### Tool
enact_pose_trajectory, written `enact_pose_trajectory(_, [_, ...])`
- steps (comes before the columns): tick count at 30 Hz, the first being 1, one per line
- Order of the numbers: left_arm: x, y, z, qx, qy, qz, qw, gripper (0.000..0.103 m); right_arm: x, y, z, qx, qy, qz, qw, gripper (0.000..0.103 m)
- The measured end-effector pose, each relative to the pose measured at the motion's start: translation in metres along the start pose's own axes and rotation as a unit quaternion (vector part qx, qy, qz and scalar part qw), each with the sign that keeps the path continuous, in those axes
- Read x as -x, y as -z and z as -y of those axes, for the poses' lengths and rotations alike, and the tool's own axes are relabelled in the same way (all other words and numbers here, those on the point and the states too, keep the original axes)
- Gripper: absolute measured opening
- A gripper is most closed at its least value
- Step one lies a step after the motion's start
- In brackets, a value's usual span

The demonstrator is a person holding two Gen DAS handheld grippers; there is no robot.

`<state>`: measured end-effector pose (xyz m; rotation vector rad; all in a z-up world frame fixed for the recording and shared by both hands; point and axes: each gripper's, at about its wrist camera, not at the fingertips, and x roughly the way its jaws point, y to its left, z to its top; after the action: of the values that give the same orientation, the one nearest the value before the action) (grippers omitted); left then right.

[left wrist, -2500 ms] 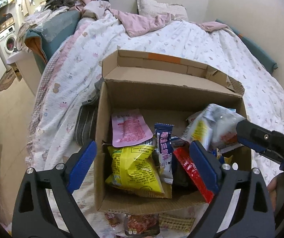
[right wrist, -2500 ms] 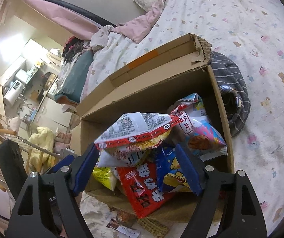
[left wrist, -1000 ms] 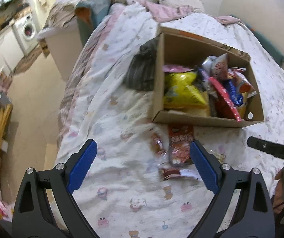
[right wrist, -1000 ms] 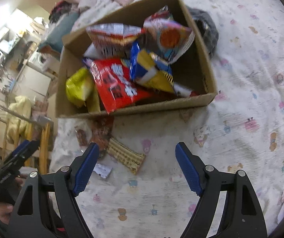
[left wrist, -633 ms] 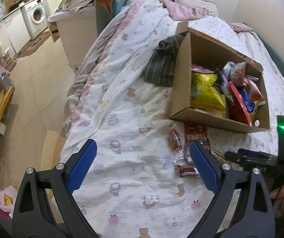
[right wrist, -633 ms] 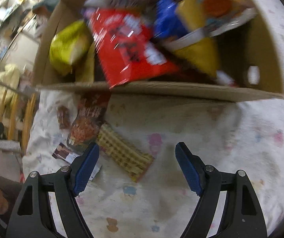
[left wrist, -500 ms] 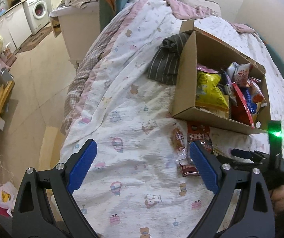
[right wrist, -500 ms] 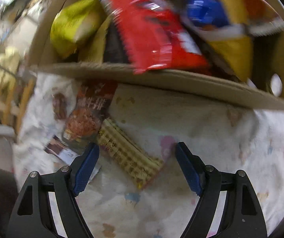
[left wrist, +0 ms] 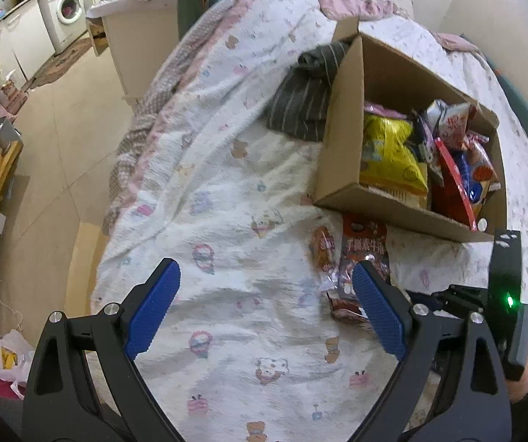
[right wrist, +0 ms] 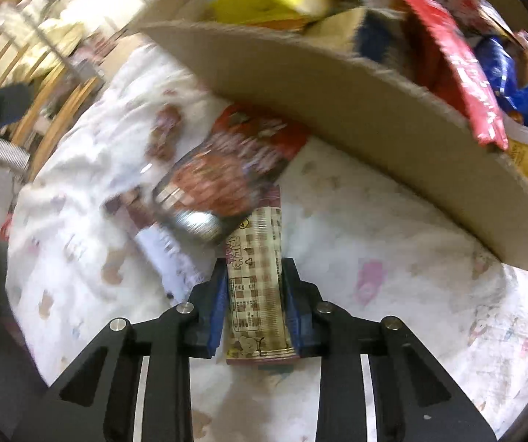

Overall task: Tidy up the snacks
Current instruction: 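Grasp the beige wafer bar with the right gripper while the left gripper grasps the brown chocolate stick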

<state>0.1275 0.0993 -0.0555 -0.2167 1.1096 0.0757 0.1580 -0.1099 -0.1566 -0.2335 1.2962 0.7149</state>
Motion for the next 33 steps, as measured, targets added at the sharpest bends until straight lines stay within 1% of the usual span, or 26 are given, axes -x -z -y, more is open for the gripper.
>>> enact_pose_trajectory(2, [-0.007,0.002,0.006,-0.003,0.005,-0.015,0.9999,0.093,0.005,0.007,-0.015,0.032,-0.021,-0.001,0.999,0.029])
enact_pose_trajectory(4, [-0.01,0.003,0.011,-0.005,0.008,-0.025,0.9997,0.093,0.008,0.016,-0.029,0.062,-0.025,-0.006,0.998,0.029])
enact_pose_trajectory(6, [-0.013,0.004,0.017,-0.009,0.01,-0.031,0.9994,0.093,0.011,0.021,-0.032,0.058,-0.024,-0.007,0.998,0.029])
enact_pose_trajectory(8, [-0.015,0.006,0.021,-0.01,0.008,-0.038,0.9992,0.093,0.019,0.027,-0.029,0.045,-0.023,-0.002,0.999,0.029])
enact_pose_trajectory(11, [-0.016,0.012,0.024,-0.004,0.005,-0.046,0.9989,0.093,0.035,0.032,-0.014,0.015,-0.018,0.015,1.0,0.029])
enact_pose_trajectory(15, [-0.027,0.026,0.031,0.016,-0.009,-0.071,0.9973,0.092,0.055,0.039,0.021,-0.054,-0.002,0.046,0.998,0.029])
enact_pose_trajectory(17, [-0.035,0.034,0.037,0.034,-0.021,-0.084,0.9956,0.088,0.064,0.041,0.03,-0.075,0.009,0.063,0.995,0.029])
enact_pose_trajectory(18, [-0.04,0.037,0.041,0.037,-0.019,-0.096,0.9945,0.08,0.071,0.042,0.036,-0.087,0.015,0.077,0.993,0.029])
enact_pose_trajectory(19, [-0.046,0.039,0.046,0.034,-0.019,-0.109,0.9933,0.074,0.076,0.043,0.039,-0.092,0.018,0.088,0.992,0.029])
enact_pose_trajectory(21, [-0.058,0.042,0.057,0.03,-0.018,-0.131,0.9908,0.074,0.087,0.045,0.046,-0.105,0.027,0.106,0.988,0.029])
enact_pose_trajectory(23, [-0.066,0.043,0.063,0.022,-0.024,-0.139,0.9897,0.074,0.09,0.048,0.049,-0.123,0.025,0.118,0.985,0.029])
enact_pose_trajectory(26, [-0.079,0.048,0.068,0.021,-0.046,-0.151,0.9873,0.074,0.095,0.05,0.055,-0.139,0.027,0.125,0.982,0.029])
enact_pose_trajectory(29, [-0.09,0.055,0.07,0.022,-0.056,-0.169,0.9838,0.073,0.096,0.054,0.055,-0.138,0.031,0.126,0.982,0.029])
enact_pose_trajectory(32, [-0.09,0.057,0.073,0.011,-0.061,-0.17,0.9835,0.072,0.099,0.058,0.058,-0.142,0.029,0.127,0.981,0.029])
enact_pose_trajectory(33, [-0.091,0.058,0.074,0.007,-0.061,-0.17,0.9834,0.069,0.099,0.058,0.059,-0.144,0.027,0.127,0.981,0.029])
